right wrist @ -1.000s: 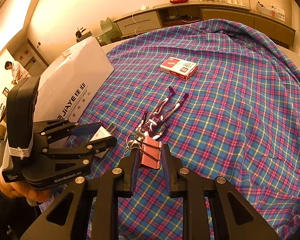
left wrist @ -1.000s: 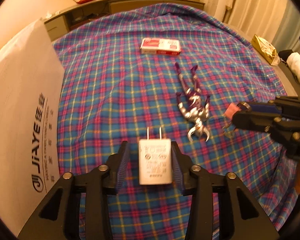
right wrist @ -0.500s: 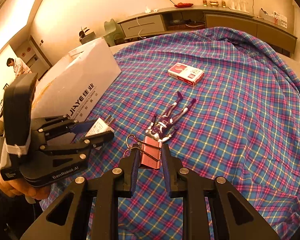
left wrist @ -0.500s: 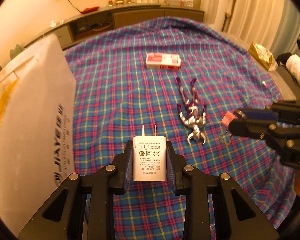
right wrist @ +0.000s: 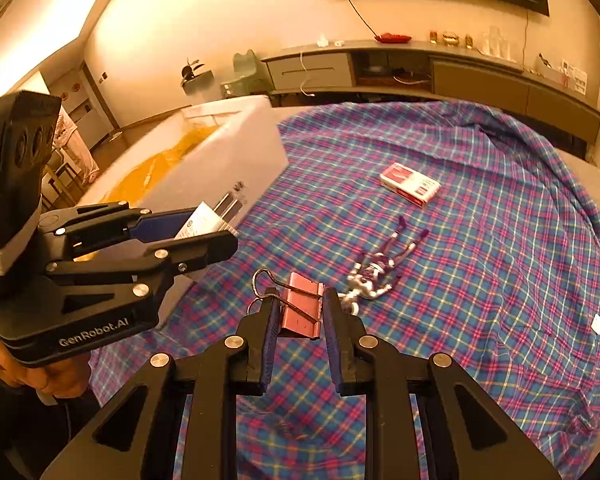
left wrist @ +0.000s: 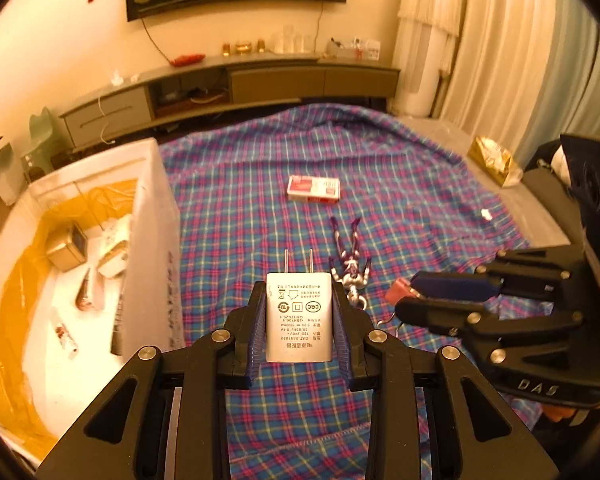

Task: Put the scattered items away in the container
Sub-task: 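Carry the binder clip and charger in both grippers over the white box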

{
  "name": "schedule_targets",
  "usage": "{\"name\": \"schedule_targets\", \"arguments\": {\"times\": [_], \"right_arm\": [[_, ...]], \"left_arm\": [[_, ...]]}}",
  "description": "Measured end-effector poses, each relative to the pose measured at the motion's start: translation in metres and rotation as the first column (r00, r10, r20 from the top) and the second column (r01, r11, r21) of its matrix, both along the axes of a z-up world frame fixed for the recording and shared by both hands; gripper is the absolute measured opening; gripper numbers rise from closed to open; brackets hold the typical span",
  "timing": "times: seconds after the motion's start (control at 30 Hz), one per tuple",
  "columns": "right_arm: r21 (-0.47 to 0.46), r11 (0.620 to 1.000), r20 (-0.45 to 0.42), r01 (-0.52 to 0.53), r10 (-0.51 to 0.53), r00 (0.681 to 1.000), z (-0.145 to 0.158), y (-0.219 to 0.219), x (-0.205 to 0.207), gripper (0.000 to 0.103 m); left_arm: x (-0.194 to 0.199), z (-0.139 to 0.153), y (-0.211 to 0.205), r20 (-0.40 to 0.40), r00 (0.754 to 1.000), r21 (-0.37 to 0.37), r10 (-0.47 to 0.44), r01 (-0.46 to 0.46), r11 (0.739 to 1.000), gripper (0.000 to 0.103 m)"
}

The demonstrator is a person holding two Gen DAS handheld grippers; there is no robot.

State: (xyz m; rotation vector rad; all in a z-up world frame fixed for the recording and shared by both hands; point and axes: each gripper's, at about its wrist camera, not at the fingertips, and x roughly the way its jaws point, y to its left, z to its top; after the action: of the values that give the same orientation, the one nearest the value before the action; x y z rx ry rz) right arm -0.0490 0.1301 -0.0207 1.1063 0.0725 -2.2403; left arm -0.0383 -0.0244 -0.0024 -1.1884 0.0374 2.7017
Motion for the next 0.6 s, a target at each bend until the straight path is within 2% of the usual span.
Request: {"name": "schedule_targets", "arguments": {"times": [0.23, 0.6], "right_arm": [[0.001, 1.0, -0.05, -0.003, 0.003, 0.999, 0.022, -0.014, 0.025, 0.023], [-0.012, 1.0, -0.11, -0.018, 0.016, 0.994, 0.065, -0.044, 0.05, 0.023]], "left_arm": [[0.026, 0.032, -0.022, -0.068, 0.997, 0.046, 0.033, -0.03, 0.999, 0.031], [0.049, 0.063, -0.054, -0.14, 0.986, 0.112, 0.093, -0.078, 0.991, 0.031]]}}
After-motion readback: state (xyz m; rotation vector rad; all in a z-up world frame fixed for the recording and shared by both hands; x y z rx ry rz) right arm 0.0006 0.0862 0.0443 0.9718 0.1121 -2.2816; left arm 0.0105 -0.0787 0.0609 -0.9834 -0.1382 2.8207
